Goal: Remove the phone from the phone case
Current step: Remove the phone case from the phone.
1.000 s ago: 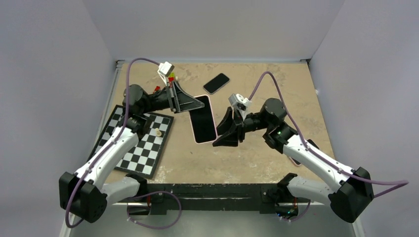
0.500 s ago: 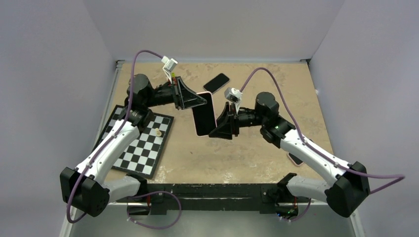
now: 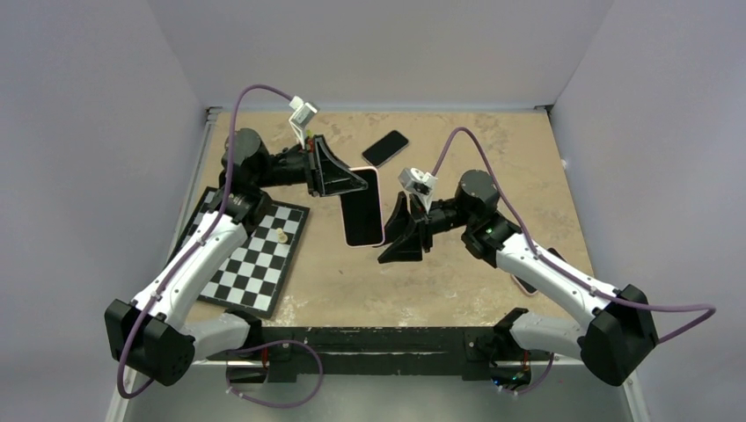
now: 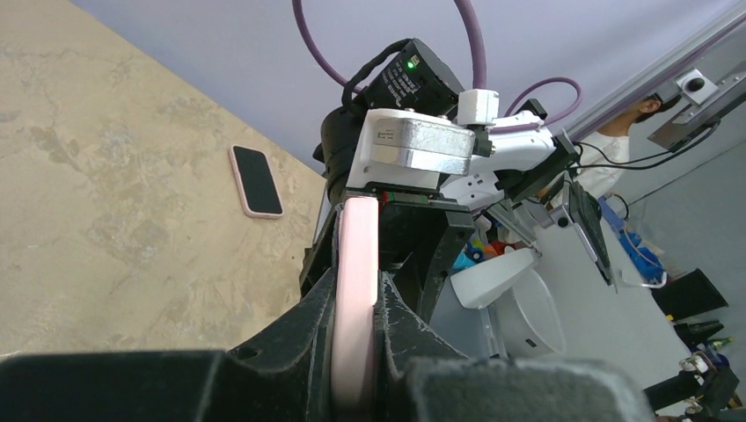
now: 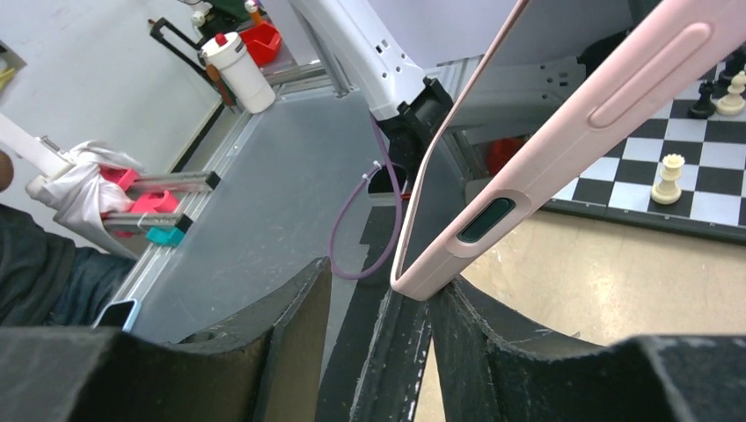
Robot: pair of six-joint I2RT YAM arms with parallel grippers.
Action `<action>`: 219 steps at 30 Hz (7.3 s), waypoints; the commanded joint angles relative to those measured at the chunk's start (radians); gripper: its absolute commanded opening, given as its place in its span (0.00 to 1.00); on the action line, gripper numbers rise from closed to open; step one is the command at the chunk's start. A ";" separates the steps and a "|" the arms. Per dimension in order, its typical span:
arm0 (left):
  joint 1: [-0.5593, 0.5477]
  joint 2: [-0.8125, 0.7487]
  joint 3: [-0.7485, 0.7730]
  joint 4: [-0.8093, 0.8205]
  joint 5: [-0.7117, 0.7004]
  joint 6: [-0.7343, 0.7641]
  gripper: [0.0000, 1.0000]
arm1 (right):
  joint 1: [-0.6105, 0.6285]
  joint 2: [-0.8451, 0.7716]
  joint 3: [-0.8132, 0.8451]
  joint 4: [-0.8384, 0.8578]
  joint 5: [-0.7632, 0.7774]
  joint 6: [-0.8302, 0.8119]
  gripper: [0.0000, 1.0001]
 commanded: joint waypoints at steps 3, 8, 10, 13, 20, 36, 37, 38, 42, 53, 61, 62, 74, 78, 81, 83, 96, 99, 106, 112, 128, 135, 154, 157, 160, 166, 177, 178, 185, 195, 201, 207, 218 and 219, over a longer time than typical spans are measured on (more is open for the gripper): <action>0.001 -0.033 0.031 0.089 0.032 -0.028 0.00 | 0.001 -0.001 0.015 0.144 -0.033 0.045 0.45; 0.001 -0.031 0.032 0.089 0.029 -0.036 0.00 | 0.000 0.025 0.039 0.149 -0.040 0.048 0.33; 0.000 -0.030 0.038 0.085 0.029 -0.037 0.00 | 0.002 0.038 0.060 0.117 -0.034 0.031 0.30; 0.001 -0.033 0.049 0.064 0.034 -0.028 0.00 | 0.001 0.053 0.077 0.113 -0.031 0.027 0.25; 0.000 -0.008 0.095 -0.036 0.055 -0.082 0.00 | 0.020 -0.020 0.045 0.138 0.056 -0.078 0.00; -0.026 0.096 -0.041 0.443 0.067 -0.588 0.00 | 0.061 0.003 0.265 0.291 0.129 -0.129 0.00; -0.028 0.092 -0.040 0.433 0.065 -0.582 0.00 | 0.061 0.012 0.275 0.274 0.130 -0.148 0.00; -0.030 0.089 -0.038 0.424 0.066 -0.577 0.00 | 0.061 0.027 0.281 0.277 0.128 -0.149 0.00; -0.041 0.088 -0.032 0.398 0.070 -0.569 0.00 | 0.063 0.059 0.284 0.378 0.127 -0.094 0.00; -0.051 0.078 -0.029 0.401 0.055 -0.590 0.00 | 0.064 0.075 0.331 0.226 0.263 -0.251 0.00; -0.053 0.076 -0.045 0.412 0.063 -0.636 0.00 | 0.073 0.020 0.345 -0.161 0.667 -0.636 0.00; -0.054 0.078 -0.047 0.411 0.066 -0.636 0.00 | 0.073 0.012 0.347 -0.179 0.690 -0.654 0.00; -0.075 0.082 -0.049 0.347 0.080 -0.595 0.00 | 0.164 -0.009 0.381 -0.292 0.863 -0.829 0.00; -0.078 0.080 -0.057 0.359 0.079 -0.606 0.00 | 0.189 -0.008 0.386 -0.294 0.913 -0.846 0.00; -0.079 0.058 -0.082 0.440 0.029 -0.643 0.00 | 0.187 0.002 0.392 -0.280 0.892 -0.765 0.00; -0.076 0.040 -0.105 0.525 -0.032 -0.668 0.00 | 0.187 0.009 0.385 -0.296 0.872 -0.710 0.00; -0.067 0.023 -0.249 0.823 -0.652 -0.616 0.00 | 0.152 -0.198 -0.019 0.042 0.912 -0.130 0.76; -0.076 0.053 -0.249 0.912 -0.712 -0.606 0.00 | 0.152 -0.173 -0.059 0.169 0.916 -0.025 0.76; -0.094 0.084 -0.278 0.989 -0.798 -0.578 0.00 | 0.155 -0.107 -0.180 0.538 0.958 0.183 0.76; -0.105 0.115 -0.267 1.031 -0.831 -0.597 0.00 | 0.157 -0.060 -0.186 0.664 0.951 0.199 0.68; -0.113 0.130 -0.232 1.045 -0.828 -0.643 0.00 | 0.157 0.004 -0.131 0.649 0.854 0.148 0.57; -0.114 0.114 -0.231 1.036 -0.828 -0.633 0.00 | 0.158 0.041 -0.122 0.690 0.843 0.156 0.55; -0.123 -0.033 -0.215 0.624 -0.787 -0.816 0.00 | 0.194 0.082 -0.127 0.586 1.104 -0.417 0.00; -0.122 -0.084 -0.214 0.506 -0.753 -0.842 0.00 | 0.197 0.079 -0.134 0.586 1.164 -0.592 0.00; -0.123 -0.086 -0.215 0.492 -0.709 -0.878 0.00 | 0.197 0.070 -0.113 0.555 1.156 -0.649 0.00; -0.123 -0.092 -0.225 0.522 -0.685 -0.862 0.00 | 0.197 0.056 -0.092 0.533 1.101 -0.631 0.00; -0.100 -0.077 -0.240 0.539 -0.674 -0.613 0.00 | 0.195 -0.128 -0.179 0.190 0.916 -0.268 0.76; -0.095 -0.076 -0.247 0.544 -0.678 -0.597 0.00 | 0.195 -0.162 -0.186 0.153 0.934 -0.234 0.78; -0.065 -0.042 -0.261 0.580 -0.658 -0.490 0.00 | 0.109 -0.254 -0.104 -0.189 0.835 -0.013 0.82; -0.057 -0.049 -0.239 0.444 -0.591 -0.364 0.00 | -0.034 -0.236 -0.043 -0.123 0.492 0.237 0.67; -0.057 -0.086 -0.239 0.362 -0.592 -0.311 0.00 | -0.036 -0.227 -0.033 -0.045 0.456 0.318 0.62; -0.059 -0.094 -0.251 0.371 -0.577 -0.330 0.00 | -0.036 -0.189 -0.044 0.019 0.452 0.370 0.50; -0.062 -0.011 -0.253 0.518 -0.557 -0.413 0.00 | -0.036 -0.122 -0.073 0.105 0.475 0.447 0.46; -0.065 -0.004 -0.256 0.541 -0.558 -0.426 0.00 | -0.036 -0.117 -0.074 0.099 0.482 0.444 0.46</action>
